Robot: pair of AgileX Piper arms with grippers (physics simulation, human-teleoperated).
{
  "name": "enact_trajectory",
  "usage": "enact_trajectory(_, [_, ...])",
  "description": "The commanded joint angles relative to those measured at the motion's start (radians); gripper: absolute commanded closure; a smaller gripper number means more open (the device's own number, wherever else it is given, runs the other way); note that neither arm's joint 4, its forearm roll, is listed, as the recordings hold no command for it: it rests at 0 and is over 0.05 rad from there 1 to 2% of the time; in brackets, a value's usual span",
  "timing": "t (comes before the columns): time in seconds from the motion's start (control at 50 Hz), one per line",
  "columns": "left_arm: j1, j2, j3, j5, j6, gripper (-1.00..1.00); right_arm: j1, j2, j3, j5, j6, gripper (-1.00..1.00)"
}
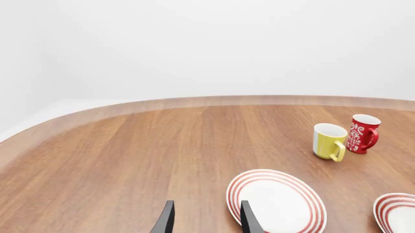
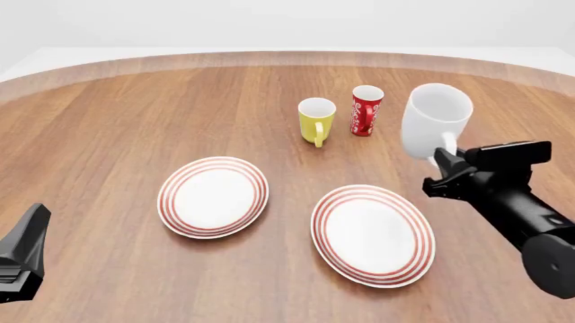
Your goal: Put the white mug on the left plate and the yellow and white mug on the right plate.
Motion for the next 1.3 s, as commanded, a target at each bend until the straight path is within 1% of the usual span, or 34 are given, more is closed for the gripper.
enact_trajectory(0.02, [0.0, 0.0, 0.0, 0.0, 0.0, -1.0, 0.084, -0.122, -0.029, 0.128, -0.041, 1.0])
enact_trajectory(0.22, [0.0, 0.0, 0.0, 0.0, 0.0, -1.0, 0.158, -0.149, -0.064, 0.181, -0.063, 1.0])
enact_trajectory(0.24, [0.0, 0.0, 0.0, 0.0, 0.0, -1.0, 0.169, -0.148, -0.068, 0.187, -0.075, 1.0])
enact_trajectory(0.42, [0.0, 0.0, 0.0, 0.0, 0.0, -1.0, 0.225, -0.155, -0.106, 0.226, -0.079, 1.0])
enact_trajectory(0.52, [0.0, 0.0, 0.0, 0.0, 0.0, -1.0, 0.273, -0.154, -0.127, 0.246, -0.085, 1.0])
enact_trajectory(0.56, [0.0, 0.0, 0.0, 0.0, 0.0, -1.0, 0.274, -0.156, -0.131, 0.246, -0.087, 1.0])
enact_trajectory(0.62, [0.0, 0.0, 0.0, 0.0, 0.0, -1.0, 0.304, -0.146, -0.137, 0.239, -0.084, 1.0])
enact_trajectory(0.78, [0.0, 0.0, 0.0, 0.0, 0.0, -1.0, 0.348, -0.147, -0.158, 0.249, -0.079, 1.0])
enact_trajectory(1.02, [0.0, 0.0, 0.0, 0.0, 0.0, -1.0, 0.409, -0.053, -0.228, 0.207, -0.07, 1.0])
enact_trajectory(1.16, [0.0, 0.0, 0.0, 0.0, 0.0, -1.0, 0.443, -0.027, -0.255, 0.208, -0.065, 1.0])
enact_trajectory(1.3, [0.0, 0.0, 0.0, 0.0, 0.0, -1.0, 0.473, 0.014, -0.276, 0.189, -0.055, 1.0])
